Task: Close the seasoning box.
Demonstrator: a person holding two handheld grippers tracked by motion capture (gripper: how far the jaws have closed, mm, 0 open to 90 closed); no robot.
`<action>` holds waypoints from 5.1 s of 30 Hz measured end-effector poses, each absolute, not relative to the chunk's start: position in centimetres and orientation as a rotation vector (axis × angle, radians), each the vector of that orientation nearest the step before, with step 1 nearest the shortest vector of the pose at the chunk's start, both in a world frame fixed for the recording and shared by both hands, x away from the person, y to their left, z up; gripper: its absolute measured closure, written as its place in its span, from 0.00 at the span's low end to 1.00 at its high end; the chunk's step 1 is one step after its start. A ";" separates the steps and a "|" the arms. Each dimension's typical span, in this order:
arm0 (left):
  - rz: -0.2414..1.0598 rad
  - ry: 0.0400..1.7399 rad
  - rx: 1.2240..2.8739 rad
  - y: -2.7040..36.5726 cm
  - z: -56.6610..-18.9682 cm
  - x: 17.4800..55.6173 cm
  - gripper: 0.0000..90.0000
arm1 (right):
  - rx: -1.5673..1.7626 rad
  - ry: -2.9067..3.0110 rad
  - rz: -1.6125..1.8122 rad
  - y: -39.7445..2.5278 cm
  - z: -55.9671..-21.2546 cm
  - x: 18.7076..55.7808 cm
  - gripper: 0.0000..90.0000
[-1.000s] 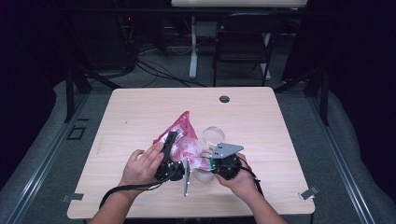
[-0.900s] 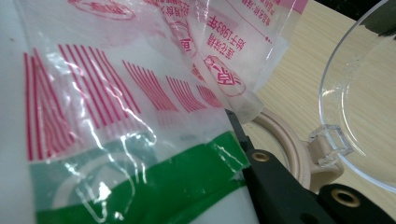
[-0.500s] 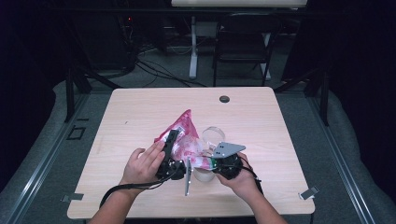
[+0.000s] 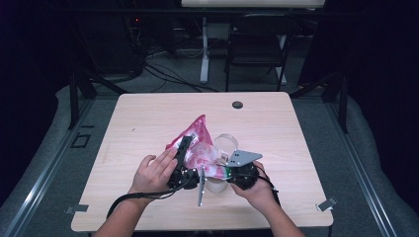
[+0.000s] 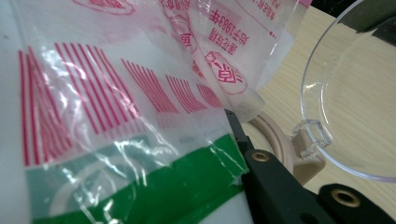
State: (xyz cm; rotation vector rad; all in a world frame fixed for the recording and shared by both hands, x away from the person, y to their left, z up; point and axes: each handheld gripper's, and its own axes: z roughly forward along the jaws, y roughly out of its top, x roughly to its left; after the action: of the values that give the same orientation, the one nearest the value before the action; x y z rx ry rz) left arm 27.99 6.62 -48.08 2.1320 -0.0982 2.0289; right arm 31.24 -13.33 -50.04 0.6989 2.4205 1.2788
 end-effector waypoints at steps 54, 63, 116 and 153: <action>1.955 -0.041 2.156 6.7 -48.3 28.4 0.73 | 0.714 2.397 1.253 -13.8 -50.0 30.9 1.00; 1.948 -0.011 2.170 7.2 -48.7 28.5 0.73 | 0.707 2.391 1.268 -13.7 -49.8 31.0 1.00; 1.791 0.193 2.246 8.7 -51.6 28.2 0.76 | 0.679 2.384 1.282 -13.1 -49.5 31.0 1.00; 1.357 0.550 2.212 9.9 -54.3 29.1 0.78 | 0.683 2.341 1.383 -13.2 -49.0 30.8 0.91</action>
State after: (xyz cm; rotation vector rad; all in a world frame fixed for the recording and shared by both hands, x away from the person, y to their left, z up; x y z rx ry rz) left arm 29.06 9.91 -54.31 2.2119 0.5503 1.3570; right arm 30.83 -13.22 -48.98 0.6828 2.3407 1.3833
